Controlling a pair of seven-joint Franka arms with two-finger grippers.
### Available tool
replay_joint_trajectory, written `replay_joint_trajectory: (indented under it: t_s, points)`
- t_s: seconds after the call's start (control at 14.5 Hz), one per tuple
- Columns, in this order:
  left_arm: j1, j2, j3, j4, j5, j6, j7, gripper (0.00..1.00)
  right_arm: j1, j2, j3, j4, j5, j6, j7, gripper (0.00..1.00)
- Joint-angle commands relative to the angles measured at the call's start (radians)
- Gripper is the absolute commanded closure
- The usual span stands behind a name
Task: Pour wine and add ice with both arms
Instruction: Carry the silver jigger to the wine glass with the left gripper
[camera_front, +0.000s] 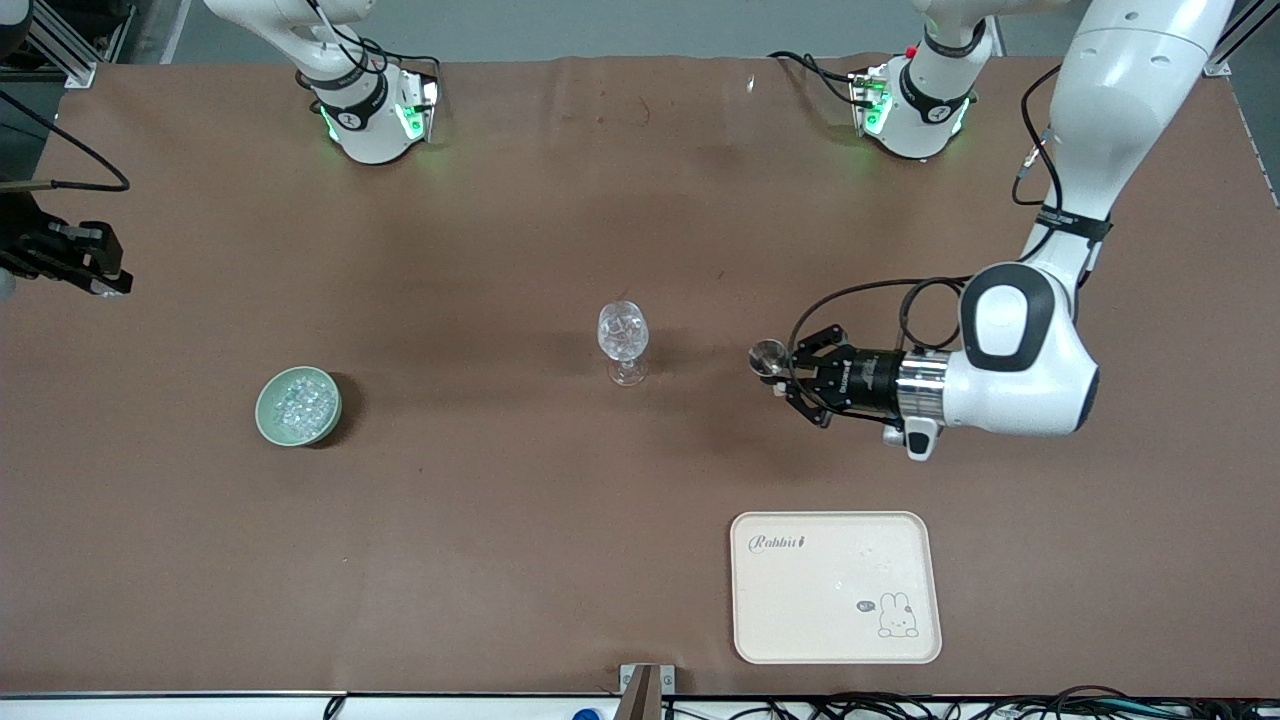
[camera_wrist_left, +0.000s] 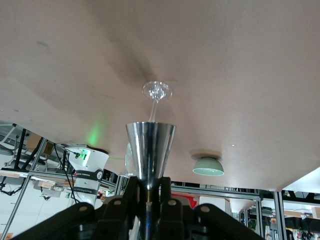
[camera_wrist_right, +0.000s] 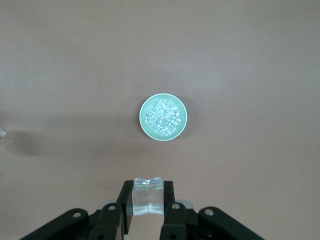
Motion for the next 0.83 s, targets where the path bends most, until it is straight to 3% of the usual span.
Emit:
replay_joint_trajectory:
  t_s: [0.0, 0.48, 0.76]
  points:
    - [-0.079, -0.053, 0.012, -0.021, 0.006, 0.048, -0.098, 0.99, -0.015, -0.033, 0.004, -0.028, 0.015, -0.001, -0.006, 0.99]
    - [-0.233, -0.064, 0.008, -0.008, 0.222, 0.174, -0.373, 1.00, -0.039, -0.028, 0.006, -0.029, 0.015, 0.004, -0.006, 0.98]
    - [-0.297, -0.061, 0.007, 0.023, 0.379, 0.177, -0.522, 1.00, -0.036, -0.028, 0.006, -0.031, 0.015, 0.004, -0.006, 0.98]
